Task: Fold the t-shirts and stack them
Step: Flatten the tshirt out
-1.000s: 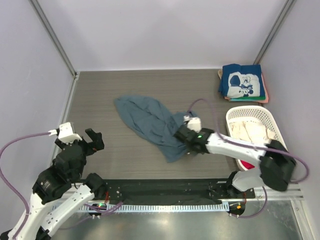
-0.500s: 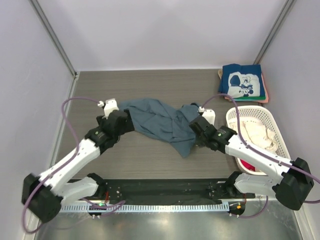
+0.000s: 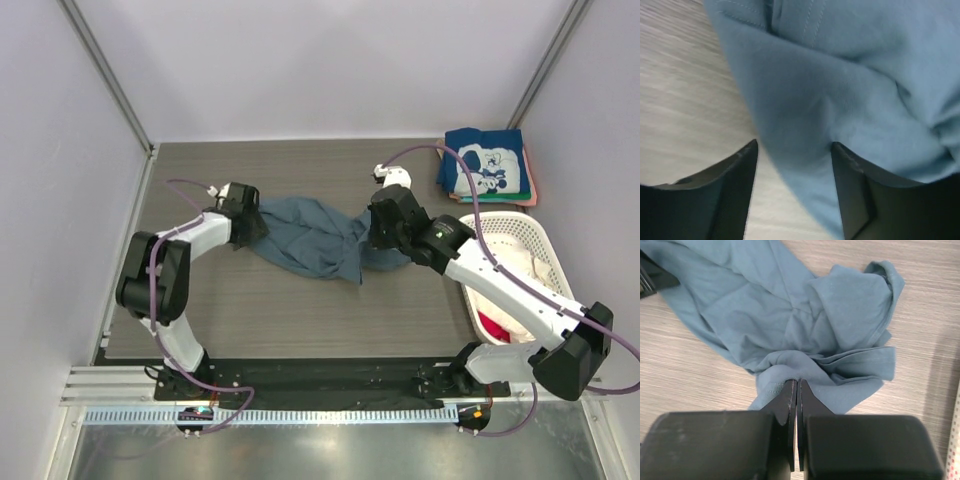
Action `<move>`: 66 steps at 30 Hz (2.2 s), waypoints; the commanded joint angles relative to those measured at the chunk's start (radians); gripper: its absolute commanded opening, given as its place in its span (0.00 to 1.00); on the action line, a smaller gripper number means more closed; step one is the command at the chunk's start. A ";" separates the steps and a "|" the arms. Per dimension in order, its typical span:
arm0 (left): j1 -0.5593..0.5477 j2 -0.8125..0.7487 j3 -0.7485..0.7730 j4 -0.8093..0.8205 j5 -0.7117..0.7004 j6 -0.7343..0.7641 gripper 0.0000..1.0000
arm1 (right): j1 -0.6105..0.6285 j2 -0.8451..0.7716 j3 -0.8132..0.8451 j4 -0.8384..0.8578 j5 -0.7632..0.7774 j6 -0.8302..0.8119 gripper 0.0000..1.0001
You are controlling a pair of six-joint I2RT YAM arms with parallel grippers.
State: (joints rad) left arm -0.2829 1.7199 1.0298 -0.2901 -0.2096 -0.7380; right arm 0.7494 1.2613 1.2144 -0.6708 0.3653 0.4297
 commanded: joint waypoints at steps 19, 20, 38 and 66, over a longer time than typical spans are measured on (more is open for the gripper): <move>0.033 -0.068 0.818 -0.696 -0.051 0.258 0.00 | -0.237 -0.109 0.160 -0.108 0.034 -0.098 0.01; 0.033 -0.065 0.866 -0.774 -0.041 0.273 0.01 | -0.236 -0.120 0.163 -0.110 0.031 -0.100 0.01; 0.138 -0.532 0.040 -0.426 0.007 0.103 0.92 | -0.237 -0.200 -0.065 -0.124 -0.085 -0.063 0.01; 0.226 0.046 0.087 0.111 0.154 -0.047 0.56 | -0.237 -0.004 -0.122 0.042 -0.215 -0.117 0.01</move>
State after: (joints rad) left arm -0.0574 1.7538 1.0939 -0.2268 -0.0425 -0.7631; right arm 0.5114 1.2568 1.0828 -0.6708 0.1581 0.3336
